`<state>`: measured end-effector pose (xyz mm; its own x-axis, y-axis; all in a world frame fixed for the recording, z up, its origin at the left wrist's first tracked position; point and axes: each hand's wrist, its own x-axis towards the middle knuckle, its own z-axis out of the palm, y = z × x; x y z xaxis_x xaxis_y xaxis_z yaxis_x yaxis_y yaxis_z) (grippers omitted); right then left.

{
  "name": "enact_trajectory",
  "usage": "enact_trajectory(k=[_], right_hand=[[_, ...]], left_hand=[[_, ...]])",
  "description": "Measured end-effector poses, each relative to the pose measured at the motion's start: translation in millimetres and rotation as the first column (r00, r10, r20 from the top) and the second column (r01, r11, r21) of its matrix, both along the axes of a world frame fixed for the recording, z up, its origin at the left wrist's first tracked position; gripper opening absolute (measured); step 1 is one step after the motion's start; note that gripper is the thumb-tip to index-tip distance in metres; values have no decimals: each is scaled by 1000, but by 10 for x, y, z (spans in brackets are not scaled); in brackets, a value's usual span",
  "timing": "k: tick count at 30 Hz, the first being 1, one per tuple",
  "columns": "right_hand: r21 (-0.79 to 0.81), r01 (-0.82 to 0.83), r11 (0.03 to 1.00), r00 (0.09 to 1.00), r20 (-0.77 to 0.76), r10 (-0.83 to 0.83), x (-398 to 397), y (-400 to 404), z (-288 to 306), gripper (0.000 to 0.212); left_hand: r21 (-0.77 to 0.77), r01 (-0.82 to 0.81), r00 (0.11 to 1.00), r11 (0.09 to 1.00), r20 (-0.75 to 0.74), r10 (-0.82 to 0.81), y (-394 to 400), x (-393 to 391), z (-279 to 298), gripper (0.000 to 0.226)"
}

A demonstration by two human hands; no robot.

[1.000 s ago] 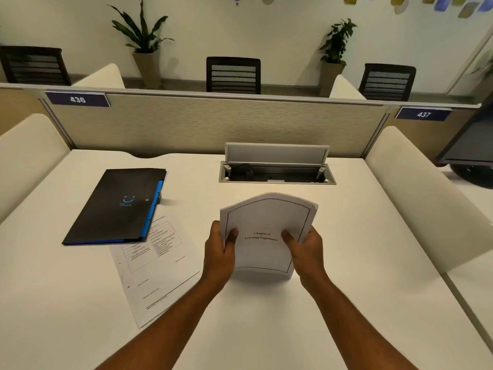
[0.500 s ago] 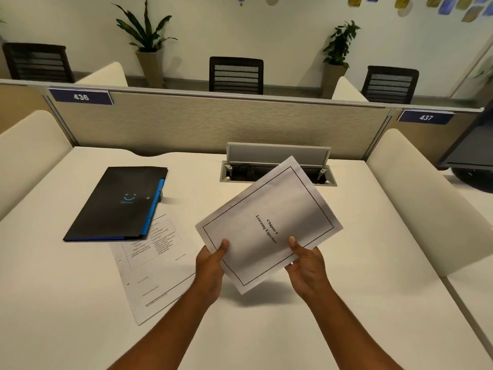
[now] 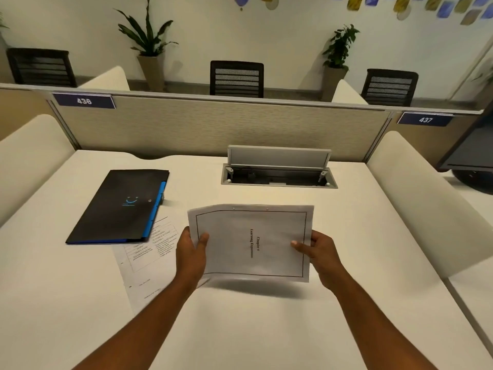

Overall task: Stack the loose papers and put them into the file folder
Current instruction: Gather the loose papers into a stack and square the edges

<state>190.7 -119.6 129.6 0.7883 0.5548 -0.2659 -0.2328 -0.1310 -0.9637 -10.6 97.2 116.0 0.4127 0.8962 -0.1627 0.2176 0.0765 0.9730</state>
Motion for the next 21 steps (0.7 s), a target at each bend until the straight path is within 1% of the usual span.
enact_trajectory(k=[3, 5, 7, 9, 11, 13, 15, 17, 19, 21], right_hand=[[-31, 90, 995, 985, 149, -84, -111, 91, -48, 20], [-20, 150, 988, 968, 207, -143, -181, 133, -65, 18], [-5, 179, 984, 955, 239, -173, -245, 144, -105, 21], [-35, 198, 980, 948, 262, -182, -306, 128, -184, 30], [-66, 223, 972, 945, 259, -200, -340, 97, -289, 39], [-83, 245, 966, 944, 246, -218, -353, 81, -355, 33], [-88, 258, 962, 940, 254, -228, -346, 77, -355, 23], [-57, 273, 960, 927, 281, -247, -342, 83, -314, 22], [-29, 286, 958, 915, 306, -263, -353, 82, -307, 27], [-42, 286, 957, 915, 307, -260, -398, 67, -330, 40]], left_hand=[[23, -16, 1000, 1000, 24, 15, -119, 43, 46, 42], [46, -17, 999, 999, 41, 15, -179, 58, 65, 46], [61, -26, 998, 998, 56, 22, -212, 49, 59, 46], [88, -25, 998, 996, 57, 20, -239, 12, 18, 36], [117, 8, 999, 993, 39, -13, -272, -35, -49, 27], [109, 36, 999, 993, 15, -38, -295, -59, -94, 24], [91, 27, 1000, 995, 8, -28, -301, -41, -86, 28], [94, 0, 1000, 996, 14, -1, -301, -7, -36, 40], [112, 1, 1000, 994, 15, -3, -298, 8, -13, 45], [94, 19, 1000, 995, 3, -19, -289, -5, -62, 47]])
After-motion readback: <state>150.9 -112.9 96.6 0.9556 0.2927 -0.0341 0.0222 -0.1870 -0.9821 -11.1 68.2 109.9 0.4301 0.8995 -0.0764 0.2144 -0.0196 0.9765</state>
